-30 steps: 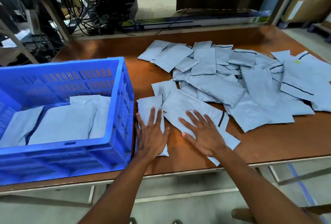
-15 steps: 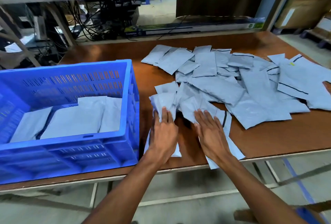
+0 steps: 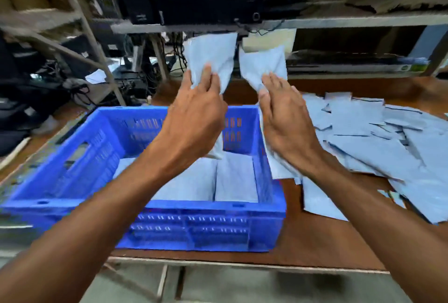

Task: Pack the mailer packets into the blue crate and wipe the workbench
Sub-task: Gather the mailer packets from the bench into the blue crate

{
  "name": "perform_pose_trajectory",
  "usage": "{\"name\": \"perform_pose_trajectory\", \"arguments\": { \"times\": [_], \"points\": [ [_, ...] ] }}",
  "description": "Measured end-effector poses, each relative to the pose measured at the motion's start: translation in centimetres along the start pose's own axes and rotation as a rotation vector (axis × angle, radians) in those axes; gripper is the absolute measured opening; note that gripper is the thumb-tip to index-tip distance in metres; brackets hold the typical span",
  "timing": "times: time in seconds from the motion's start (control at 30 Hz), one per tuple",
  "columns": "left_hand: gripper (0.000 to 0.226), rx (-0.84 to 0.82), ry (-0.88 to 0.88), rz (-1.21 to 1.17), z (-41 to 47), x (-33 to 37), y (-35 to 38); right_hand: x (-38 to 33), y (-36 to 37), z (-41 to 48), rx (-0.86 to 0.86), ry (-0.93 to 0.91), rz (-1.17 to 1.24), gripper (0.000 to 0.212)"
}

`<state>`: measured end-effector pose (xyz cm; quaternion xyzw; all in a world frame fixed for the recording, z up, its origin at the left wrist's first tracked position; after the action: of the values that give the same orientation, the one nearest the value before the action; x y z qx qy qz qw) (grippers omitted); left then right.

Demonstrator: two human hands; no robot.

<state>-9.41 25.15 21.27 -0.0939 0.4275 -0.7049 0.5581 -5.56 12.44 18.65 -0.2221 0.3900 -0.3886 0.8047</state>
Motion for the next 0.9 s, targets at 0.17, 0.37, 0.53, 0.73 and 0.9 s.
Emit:
{"name": "perform_pose_trajectory", "arguments": {
  "times": [0.17, 0.37, 0.53, 0.73, 0.9],
  "points": [
    [0.045, -0.461, 0.095, 0.076, -11.7, -9.2, 8.4, -8.6, 14.6, -2.1, -0.342, -0.085, -0.055, 0.04],
    [0.031, -0.904, 0.065, 0.083, -20.3, -15.3, 16.2, -13.0, 25.9, -5.5, -0.6, -0.034, -0.173, 0.03],
    [0.048, -1.317, 0.104, -0.218, -24.5, -15.6, 20.0, -12.7, 32.4, -8.8, -0.945, 0.058, -0.305, 0.046],
    [0.121, -1.491, -0.099, -0.371, -28.2, -18.4, 21.6, -9.4, 34.8, -10.3, -1.272, 0.006, -0.39, 0.105],
    [0.143, -1.527, 0.016, -0.27, -29.1, -17.6, 23.7, -6.7, 36.5, -11.8, -1.376, -0.241, -0.657, 0.122]
  ]
}}
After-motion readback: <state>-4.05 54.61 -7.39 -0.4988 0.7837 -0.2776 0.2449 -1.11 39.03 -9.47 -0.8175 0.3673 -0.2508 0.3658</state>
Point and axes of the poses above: each hand's wrist, its own z-axis towards the middle knuckle, its own y-axis out of the palm, x = y × z, the point moved 9 cm from there along z, towards the middle knuckle, and after that the axes turned 5 degrees about y, right-handed, at the moved point
